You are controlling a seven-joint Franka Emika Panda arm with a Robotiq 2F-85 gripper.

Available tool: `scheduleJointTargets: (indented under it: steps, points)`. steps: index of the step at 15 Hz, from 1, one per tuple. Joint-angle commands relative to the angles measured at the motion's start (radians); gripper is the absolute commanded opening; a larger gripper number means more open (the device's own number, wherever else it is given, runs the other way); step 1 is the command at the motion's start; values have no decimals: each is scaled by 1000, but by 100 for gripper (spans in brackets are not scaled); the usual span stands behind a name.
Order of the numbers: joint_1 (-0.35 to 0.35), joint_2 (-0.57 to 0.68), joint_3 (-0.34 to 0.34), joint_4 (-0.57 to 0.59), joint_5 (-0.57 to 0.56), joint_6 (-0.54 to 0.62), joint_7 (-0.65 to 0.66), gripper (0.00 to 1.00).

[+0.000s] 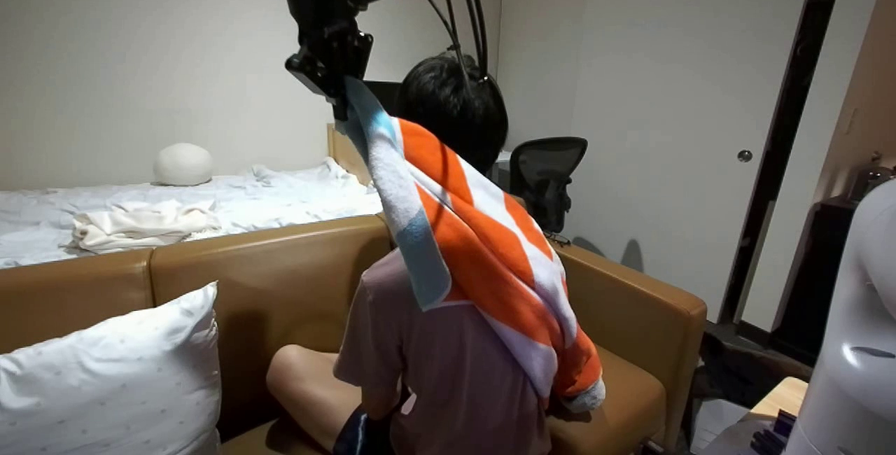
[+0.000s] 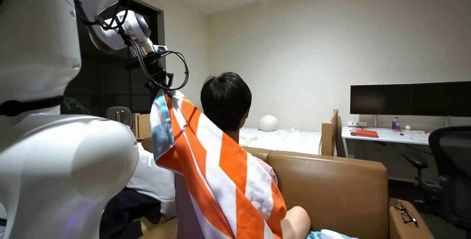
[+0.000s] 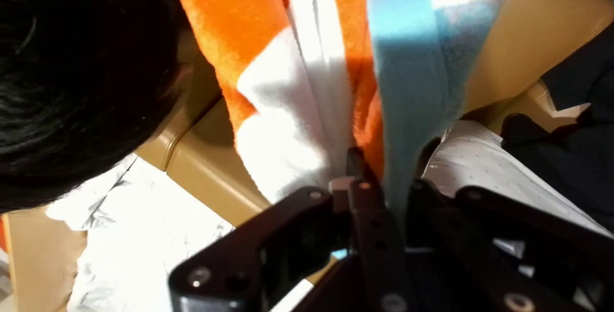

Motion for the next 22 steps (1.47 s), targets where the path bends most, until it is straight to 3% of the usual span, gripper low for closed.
scheduleJointTargets:
  steps: [1,6,12,22]
  points:
    - [10,2,-7,4,-1,-5,1,7]
    - [14,43,-4,34,-24,-9,17,2]
    - [67,251,-8,222,-83,-53,10,2]
    - [210,466,-123,488,-100,-208,27,2]
